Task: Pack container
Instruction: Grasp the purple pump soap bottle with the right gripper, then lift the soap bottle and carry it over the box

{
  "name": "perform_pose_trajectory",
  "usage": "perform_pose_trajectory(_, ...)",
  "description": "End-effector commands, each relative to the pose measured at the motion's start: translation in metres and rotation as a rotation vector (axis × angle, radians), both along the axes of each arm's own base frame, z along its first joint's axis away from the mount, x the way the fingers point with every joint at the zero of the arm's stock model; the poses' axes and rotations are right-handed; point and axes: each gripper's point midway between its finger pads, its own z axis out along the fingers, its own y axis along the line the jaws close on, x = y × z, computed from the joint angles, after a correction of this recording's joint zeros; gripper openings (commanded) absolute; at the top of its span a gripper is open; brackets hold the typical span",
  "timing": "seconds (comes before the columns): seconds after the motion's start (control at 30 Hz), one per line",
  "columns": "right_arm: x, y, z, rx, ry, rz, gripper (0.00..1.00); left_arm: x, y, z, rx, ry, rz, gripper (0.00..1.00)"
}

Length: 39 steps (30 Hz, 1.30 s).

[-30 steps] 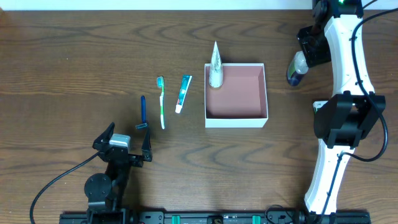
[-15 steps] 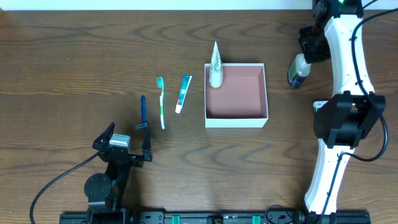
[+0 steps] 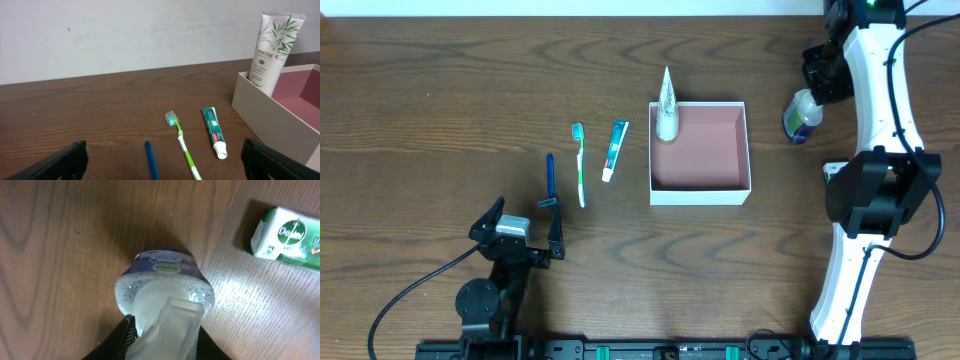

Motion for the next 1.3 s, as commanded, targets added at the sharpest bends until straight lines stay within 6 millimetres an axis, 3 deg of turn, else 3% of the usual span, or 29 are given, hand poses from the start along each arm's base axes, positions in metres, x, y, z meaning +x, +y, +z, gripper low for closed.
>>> perform_pose_trajectory(0.0,-0.002,-0.014,0.007,-0.051,0.006,0.084,0.20,-0.001,-0.002,-0.016,0.006,0.044,-0.013,0.98)
perform_pose_trajectory(0.13,-0.004,-0.014,0.032,-0.076,-0.035,0.184,0.21,-0.001,-0.002,-0.016,0.006,0.043,-0.013,0.98)
perform_pose_trajectory(0.37,-0.012,-0.006,0.113,-0.138,-0.213,0.352,0.21,-0.001,-0.002,-0.016,0.006,0.043,-0.013,0.98)
perform_pose_trajectory(0.57,-0.036,0.035,0.188,-0.163,-0.398,0.487,0.22,-0.001,-0.002,-0.016,0.006,0.043,-0.013,0.98)
perform_pose_trajectory(0.67,-0.046,0.063,0.207,-0.144,-0.455,0.563,0.23,-0.001,-0.002,-0.016,0.006,0.044,-0.013,0.98)
perform_pose_trajectory(0.77,-0.056,0.092,0.216,-0.126,-0.477,0.633,0.23,-0.001,-0.002,-0.016,0.006,0.044,-0.013,0.98)
perform_pose_trajectory(0.93,-0.066,0.134,0.209,-0.101,-0.453,0.736,0.24,-0.001,-0.002,-0.016,0.006,0.043,-0.013,0.98)
perform_pose_trajectory(1.27,-0.073,0.176,0.184,-0.064,-0.383,0.803,0.24,-0.001,-0.002,-0.016,0.006,0.043,-0.013,0.98)
